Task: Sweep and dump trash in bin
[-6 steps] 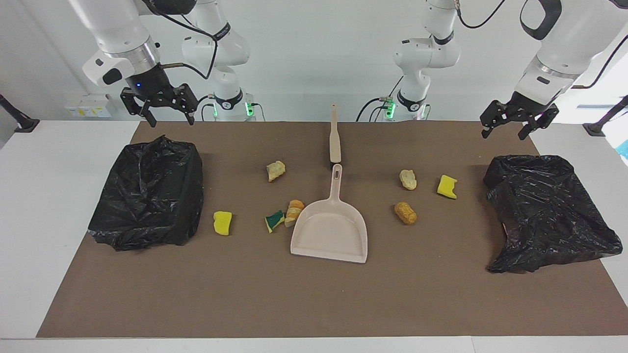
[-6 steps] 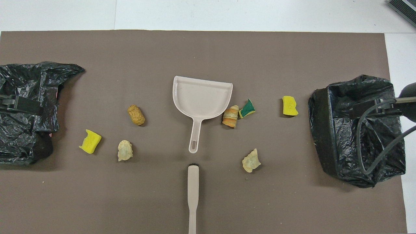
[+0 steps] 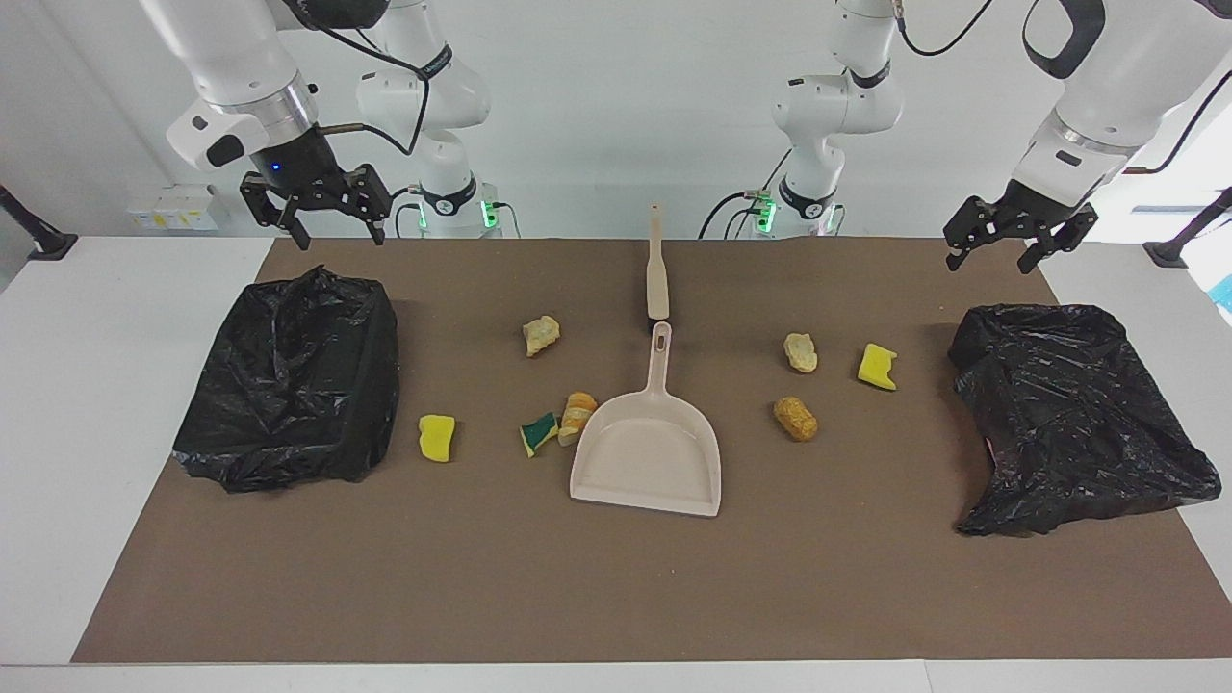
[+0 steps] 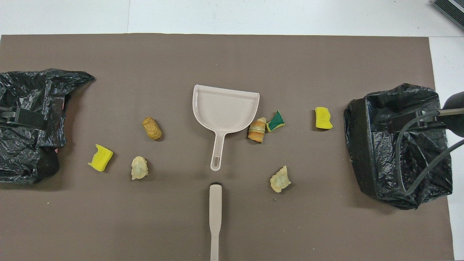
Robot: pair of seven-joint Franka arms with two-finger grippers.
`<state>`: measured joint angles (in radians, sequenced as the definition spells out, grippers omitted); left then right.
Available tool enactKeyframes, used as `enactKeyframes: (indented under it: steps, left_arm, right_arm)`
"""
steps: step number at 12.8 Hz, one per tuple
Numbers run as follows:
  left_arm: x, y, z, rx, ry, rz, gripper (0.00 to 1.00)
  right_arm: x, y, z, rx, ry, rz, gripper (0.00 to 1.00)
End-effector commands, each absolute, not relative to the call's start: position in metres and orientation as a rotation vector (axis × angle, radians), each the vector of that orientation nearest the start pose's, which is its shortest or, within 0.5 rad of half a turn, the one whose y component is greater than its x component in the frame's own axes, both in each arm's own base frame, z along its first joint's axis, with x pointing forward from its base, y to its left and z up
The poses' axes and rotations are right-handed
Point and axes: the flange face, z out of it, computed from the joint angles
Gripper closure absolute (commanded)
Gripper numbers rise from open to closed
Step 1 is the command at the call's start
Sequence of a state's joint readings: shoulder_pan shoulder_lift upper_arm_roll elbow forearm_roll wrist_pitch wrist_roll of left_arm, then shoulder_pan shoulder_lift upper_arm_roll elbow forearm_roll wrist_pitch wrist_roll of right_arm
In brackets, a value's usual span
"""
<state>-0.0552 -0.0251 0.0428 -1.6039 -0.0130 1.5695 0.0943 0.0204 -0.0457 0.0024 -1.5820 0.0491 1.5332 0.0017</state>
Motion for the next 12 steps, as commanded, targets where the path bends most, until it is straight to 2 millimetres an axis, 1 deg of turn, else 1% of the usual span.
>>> enactKeyframes:
  steps: [1, 5, 9, 10, 11, 12]
  left_arm:
    - [0.536, -0.001, 0.623, -3.142, 0.162, 0.033, 0.0]
    - [0.536, -0.003, 0.624, -3.141, 0.166, 0.029, 0.0]
    - [0.532, -0.012, 0.62, -3.148, 0.189, 0.038, 0.0]
    - [0.531, -0.015, 0.619, -3.15, 0.198, 0.036, 0.0]
    - [0.53, -0.022, 0.614, -3.152, 0.215, 0.05, 0.0]
    - [0.525, -0.036, 0.61, -3.148, 0.256, 0.065, 0.0]
  right_arm:
    - [0.53, 0.015, 0.643, -3.095, -0.029, 0.005, 0.0]
    - [0.529, 0.009, 0.642, -3.092, -0.02, 0.012, 0.0]
    - [0.529, 0.016, 0.643, -3.093, -0.026, 0.001, 0.0]
    - [0.529, 0.015, 0.642, -3.093, -0.024, 0.003, 0.0]
    - [0.528, 0.013, 0.64, -3.092, -0.017, 0.01, 0.0]
    - [0.528, 0.013, 0.639, -3.092, 0.005, 0.011, 0.0]
